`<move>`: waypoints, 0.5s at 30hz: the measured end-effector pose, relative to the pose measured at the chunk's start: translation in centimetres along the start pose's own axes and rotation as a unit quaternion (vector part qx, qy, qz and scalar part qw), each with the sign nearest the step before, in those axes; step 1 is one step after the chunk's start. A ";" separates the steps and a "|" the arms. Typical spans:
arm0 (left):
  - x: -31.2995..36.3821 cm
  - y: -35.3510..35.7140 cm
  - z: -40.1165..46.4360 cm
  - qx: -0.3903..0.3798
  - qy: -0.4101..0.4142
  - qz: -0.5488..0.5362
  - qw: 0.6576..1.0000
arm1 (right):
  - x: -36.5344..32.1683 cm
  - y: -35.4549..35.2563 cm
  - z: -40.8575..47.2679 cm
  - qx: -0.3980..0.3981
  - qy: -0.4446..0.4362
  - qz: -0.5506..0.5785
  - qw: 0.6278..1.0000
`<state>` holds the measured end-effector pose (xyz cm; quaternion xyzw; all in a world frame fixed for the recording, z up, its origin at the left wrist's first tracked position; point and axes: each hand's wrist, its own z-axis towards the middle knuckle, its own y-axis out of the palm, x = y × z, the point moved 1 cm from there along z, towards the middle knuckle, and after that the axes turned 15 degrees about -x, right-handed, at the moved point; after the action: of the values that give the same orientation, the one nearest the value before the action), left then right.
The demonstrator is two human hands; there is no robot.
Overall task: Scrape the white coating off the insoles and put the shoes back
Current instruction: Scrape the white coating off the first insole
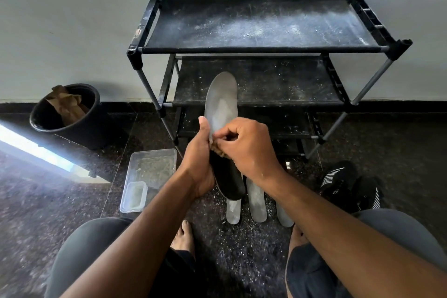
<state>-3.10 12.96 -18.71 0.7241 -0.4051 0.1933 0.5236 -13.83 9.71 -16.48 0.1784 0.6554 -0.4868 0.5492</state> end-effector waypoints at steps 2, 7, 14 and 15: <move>-0.1 -0.1 0.2 -0.010 0.002 -0.012 1.000 | 0.1 -0.1 0.2 0.027 -0.022 -0.007 0.999; 1.0 -0.9 0.5 0.009 0.048 -0.037 0.998 | 1.0 -0.1 0.2 -0.097 -0.033 -0.112 0.988; 0.4 -0.6 0.4 -0.034 0.024 -0.059 0.997 | 1.1 -0.6 0.6 0.025 -0.092 -0.171 0.981; 0.6 -0.7 0.5 -0.032 0.036 -0.066 0.997 | 0.9 -0.6 0.5 0.014 -0.095 -0.161 0.982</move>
<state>-2.26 12.38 -18.83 0.7247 -0.3430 0.1711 0.5727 -14.31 8.79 -17.01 0.0312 0.6134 -0.5926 0.5212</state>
